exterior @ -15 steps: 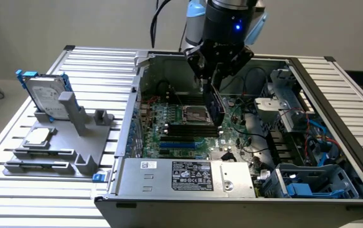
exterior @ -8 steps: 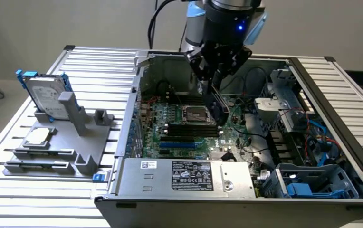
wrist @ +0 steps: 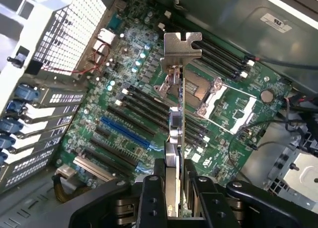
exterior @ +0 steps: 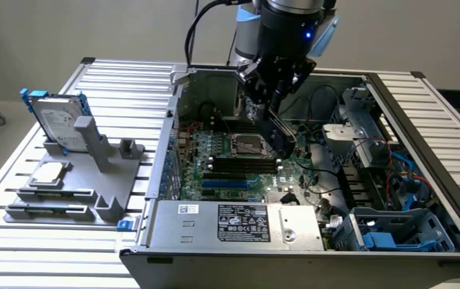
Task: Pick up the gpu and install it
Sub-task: 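Insert the gpu into the slot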
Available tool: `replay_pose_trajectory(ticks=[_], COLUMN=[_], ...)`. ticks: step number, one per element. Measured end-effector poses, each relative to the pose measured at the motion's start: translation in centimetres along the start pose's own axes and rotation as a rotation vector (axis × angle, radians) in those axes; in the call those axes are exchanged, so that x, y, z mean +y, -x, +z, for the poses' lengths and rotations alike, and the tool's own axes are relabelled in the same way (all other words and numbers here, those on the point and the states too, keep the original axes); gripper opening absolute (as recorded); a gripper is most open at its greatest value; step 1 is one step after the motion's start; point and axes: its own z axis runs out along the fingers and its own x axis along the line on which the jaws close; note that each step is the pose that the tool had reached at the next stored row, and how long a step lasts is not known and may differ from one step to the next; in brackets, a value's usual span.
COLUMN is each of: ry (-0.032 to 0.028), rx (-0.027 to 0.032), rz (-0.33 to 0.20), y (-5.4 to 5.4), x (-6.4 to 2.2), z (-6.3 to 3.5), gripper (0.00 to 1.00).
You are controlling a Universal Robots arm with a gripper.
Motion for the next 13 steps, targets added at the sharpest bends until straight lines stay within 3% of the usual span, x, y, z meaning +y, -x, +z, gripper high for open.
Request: replay_pose_trajectory(ticks=[13], ry=[-0.0065], rx=[0.0053], rz=[-0.236], y=[0.01], x=[-0.01], z=[0.15], gripper=[0.27])
